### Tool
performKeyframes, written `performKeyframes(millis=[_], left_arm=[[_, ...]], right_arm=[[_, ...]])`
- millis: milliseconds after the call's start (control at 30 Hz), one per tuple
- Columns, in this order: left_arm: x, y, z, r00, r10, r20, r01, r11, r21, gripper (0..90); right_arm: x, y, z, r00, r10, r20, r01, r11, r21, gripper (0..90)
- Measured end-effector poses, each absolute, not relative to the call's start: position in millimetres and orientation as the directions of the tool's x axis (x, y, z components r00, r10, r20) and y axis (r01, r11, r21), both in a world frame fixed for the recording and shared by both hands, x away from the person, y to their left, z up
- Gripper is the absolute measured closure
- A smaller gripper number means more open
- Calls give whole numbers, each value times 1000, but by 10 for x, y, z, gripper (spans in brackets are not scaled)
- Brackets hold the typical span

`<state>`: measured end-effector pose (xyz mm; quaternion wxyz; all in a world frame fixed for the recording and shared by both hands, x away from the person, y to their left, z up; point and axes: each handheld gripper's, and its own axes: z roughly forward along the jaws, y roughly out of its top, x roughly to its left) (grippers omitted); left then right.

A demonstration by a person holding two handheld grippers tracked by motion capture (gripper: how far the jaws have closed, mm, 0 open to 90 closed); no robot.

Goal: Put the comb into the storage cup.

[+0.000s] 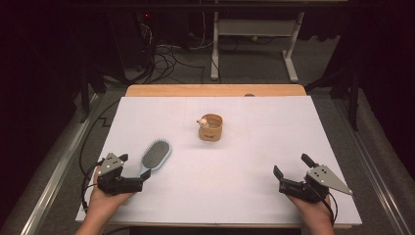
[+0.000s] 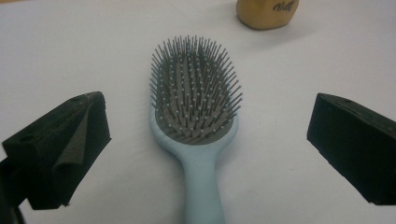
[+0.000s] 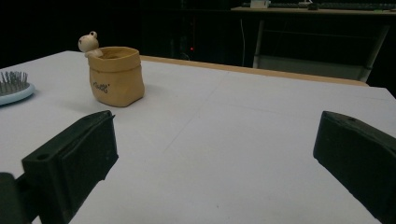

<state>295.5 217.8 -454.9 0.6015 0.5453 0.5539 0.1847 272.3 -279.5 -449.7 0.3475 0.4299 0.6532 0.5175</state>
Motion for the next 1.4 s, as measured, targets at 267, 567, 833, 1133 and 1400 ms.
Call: performKeyframes(millis=[267,567,833,1133,1400], left_arm=[[3046,2183,-4544,281,850,-445,422,307,853,7],[3146,2174,-4556,254,872,-419,462,272,844,7],[3218,2156,-4614,229,883,-411,507,252,824,7],[3264,2120,-4652,226,893,-389,538,218,814,9],[3284,2050,-4640,236,900,-366,548,188,815,9]], right_arm=[[2718,-2799,-4492,-386,922,-8,201,93,975,4],[2712,-2797,-4487,-387,922,-8,200,93,975,4],[2713,-2800,-4486,-388,922,-7,200,92,975,4],[2713,-2799,-4488,-388,922,-8,201,93,975,4],[2711,-2801,-4486,-388,922,-7,200,91,976,4]])
